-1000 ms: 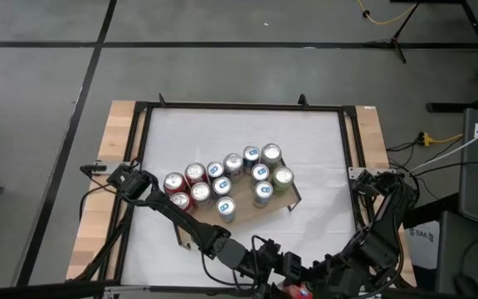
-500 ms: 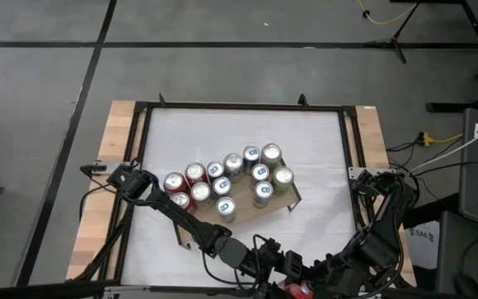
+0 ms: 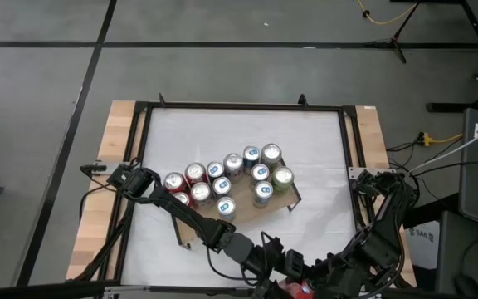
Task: Place canned beverage on shelf
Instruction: Put the red soda can on the shelf
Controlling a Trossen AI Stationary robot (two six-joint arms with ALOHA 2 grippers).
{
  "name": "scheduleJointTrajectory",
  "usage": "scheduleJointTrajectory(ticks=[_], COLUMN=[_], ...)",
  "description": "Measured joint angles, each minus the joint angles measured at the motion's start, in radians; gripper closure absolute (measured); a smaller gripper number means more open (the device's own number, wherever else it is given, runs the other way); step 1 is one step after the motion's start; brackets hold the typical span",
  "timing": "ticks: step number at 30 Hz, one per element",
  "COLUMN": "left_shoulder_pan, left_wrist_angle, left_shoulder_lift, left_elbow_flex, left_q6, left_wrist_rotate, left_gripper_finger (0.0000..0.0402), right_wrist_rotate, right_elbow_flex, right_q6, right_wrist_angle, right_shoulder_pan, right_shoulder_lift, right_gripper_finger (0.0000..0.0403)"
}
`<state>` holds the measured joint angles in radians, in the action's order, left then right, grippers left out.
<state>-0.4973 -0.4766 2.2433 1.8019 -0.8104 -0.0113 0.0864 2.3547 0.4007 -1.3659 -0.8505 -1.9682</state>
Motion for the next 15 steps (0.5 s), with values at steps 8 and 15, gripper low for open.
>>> scheduleJointTrajectory(ticks=[8,15], left_shoulder_pan=[-0.003,-0.028], left_wrist_angle=[0.036,0.036], left_shoulder_lift=[0.002,0.002], left_elbow_flex=[0.000,0.000], left_q6=[0.001,0.000], left_wrist_rotate=[0.010,0.068], left_gripper_finger=[0.0014,0.0014], right_wrist_rotate=[-0.024,-0.045], right_elbow_flex=[0.001,0.002], right_q6=[-0.052,-0.108], right_wrist_angle=[-0.053,-0.077], right_shoulder_pan=[0.000,0.000], right_shoulder_lift=[0.000,0.001], right_gripper_finger=[0.0112,0.0111])
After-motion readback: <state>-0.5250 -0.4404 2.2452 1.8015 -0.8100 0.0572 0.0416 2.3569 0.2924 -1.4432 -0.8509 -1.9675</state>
